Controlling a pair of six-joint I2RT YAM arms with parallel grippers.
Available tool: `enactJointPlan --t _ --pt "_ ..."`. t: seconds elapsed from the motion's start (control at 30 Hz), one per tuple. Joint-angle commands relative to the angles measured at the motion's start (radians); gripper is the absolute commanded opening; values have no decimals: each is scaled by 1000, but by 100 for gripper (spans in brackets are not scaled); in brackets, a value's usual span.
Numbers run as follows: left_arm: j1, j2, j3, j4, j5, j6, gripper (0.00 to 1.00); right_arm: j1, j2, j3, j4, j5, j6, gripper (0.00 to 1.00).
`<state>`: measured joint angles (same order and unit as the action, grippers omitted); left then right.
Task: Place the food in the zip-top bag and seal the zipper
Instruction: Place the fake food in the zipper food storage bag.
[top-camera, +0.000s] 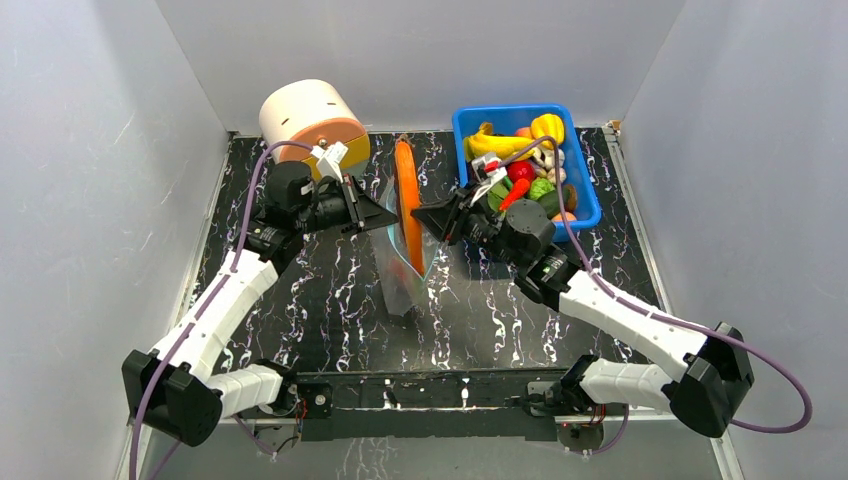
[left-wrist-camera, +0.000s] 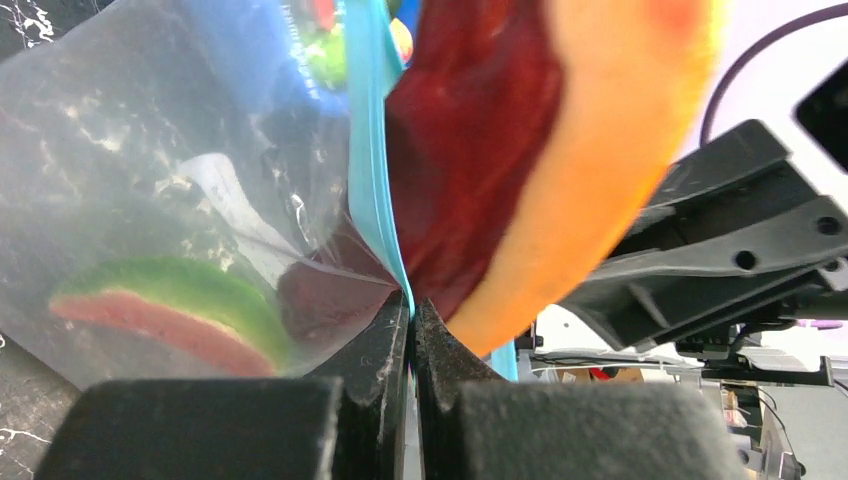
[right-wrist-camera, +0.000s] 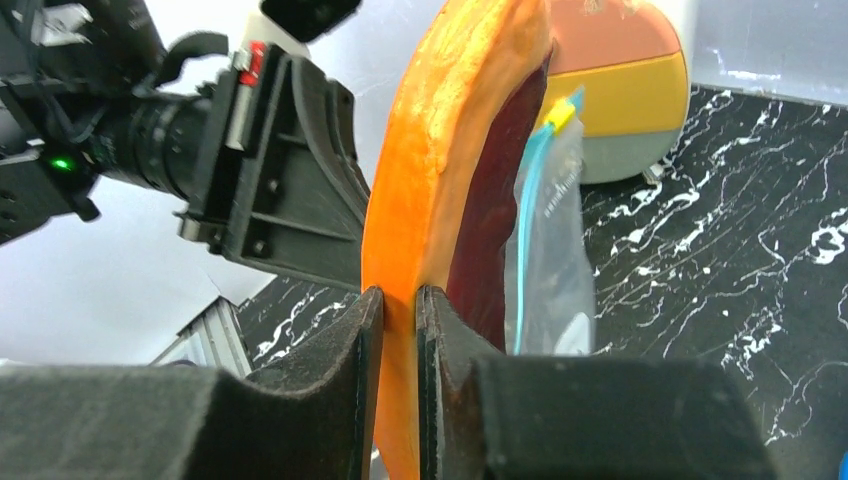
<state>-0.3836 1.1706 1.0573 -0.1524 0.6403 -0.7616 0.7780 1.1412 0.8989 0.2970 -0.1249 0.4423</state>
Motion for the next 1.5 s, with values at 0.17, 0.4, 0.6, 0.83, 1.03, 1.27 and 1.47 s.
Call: enactJointPlan --t 0.17,0.4,0.6,0.83,1.03,1.27,1.47 --pt "-4 -50 -20 60 24 -19 0 23 -61 -72 -2 8 -61 17" --pt "-4 -53 -44 111 26 -45 0 24 -57 -65 -82 -1 -80 20" --pt "-4 -58 -48 126 36 -40 0 24 -57 -62 -111 -18 -45 23" --pt "-4 -63 -83 150 56 -19 0 24 -46 -41 -180 24 40 46" --pt "-4 -88 -120 194 64 -31 0 24 -4 24 -286 108 117 51" --pt "-3 -86 -130 213 83 -35 0 24 42 72 -354 212 234 51" --pt "-4 -95 -135 210 82 -23 0 26 76 64 -354 214 290 46"
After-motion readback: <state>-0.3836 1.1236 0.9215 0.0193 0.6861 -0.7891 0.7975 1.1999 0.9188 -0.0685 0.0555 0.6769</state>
